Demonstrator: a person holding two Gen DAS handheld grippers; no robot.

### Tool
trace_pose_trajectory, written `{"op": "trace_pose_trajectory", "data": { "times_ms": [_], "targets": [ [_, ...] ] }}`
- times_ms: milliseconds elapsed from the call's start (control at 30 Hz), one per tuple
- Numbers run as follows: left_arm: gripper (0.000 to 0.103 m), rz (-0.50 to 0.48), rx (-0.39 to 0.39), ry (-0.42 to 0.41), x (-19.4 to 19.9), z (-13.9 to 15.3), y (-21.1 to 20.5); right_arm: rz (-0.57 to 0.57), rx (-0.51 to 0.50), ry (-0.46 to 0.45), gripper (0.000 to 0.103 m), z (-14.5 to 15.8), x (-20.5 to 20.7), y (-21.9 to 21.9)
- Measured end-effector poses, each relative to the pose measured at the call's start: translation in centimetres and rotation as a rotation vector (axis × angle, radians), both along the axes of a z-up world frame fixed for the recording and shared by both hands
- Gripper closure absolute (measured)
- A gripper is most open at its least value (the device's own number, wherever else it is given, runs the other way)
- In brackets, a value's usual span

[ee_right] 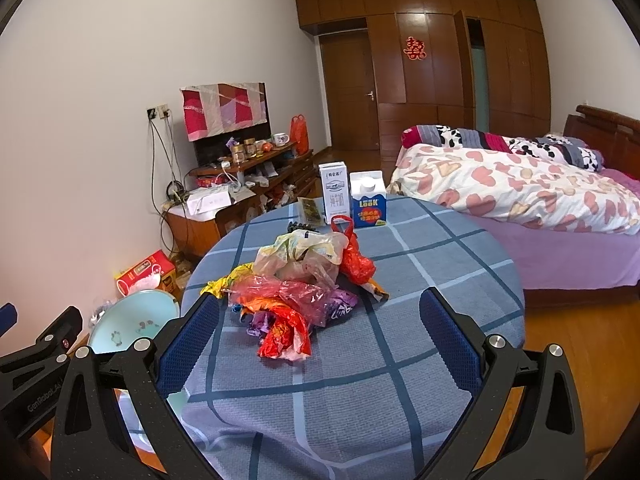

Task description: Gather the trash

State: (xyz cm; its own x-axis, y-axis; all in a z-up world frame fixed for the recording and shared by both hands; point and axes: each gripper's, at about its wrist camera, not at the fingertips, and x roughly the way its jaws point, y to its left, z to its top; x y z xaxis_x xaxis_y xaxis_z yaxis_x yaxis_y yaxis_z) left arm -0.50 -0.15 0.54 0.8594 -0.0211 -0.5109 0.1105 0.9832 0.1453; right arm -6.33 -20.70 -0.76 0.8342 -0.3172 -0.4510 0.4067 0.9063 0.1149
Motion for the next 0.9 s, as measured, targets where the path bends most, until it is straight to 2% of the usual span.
{"op": "trace_pose_trajectory", "data": {
  "times_ms": [900],
  "targets": [
    [0.006, -0.001, -0.002, -0.003, -0.06, 0.08, 0.00, -0.007, -0.002, -0.009, 0.005, -0.23, -0.01, 0.38]
  ]
}}
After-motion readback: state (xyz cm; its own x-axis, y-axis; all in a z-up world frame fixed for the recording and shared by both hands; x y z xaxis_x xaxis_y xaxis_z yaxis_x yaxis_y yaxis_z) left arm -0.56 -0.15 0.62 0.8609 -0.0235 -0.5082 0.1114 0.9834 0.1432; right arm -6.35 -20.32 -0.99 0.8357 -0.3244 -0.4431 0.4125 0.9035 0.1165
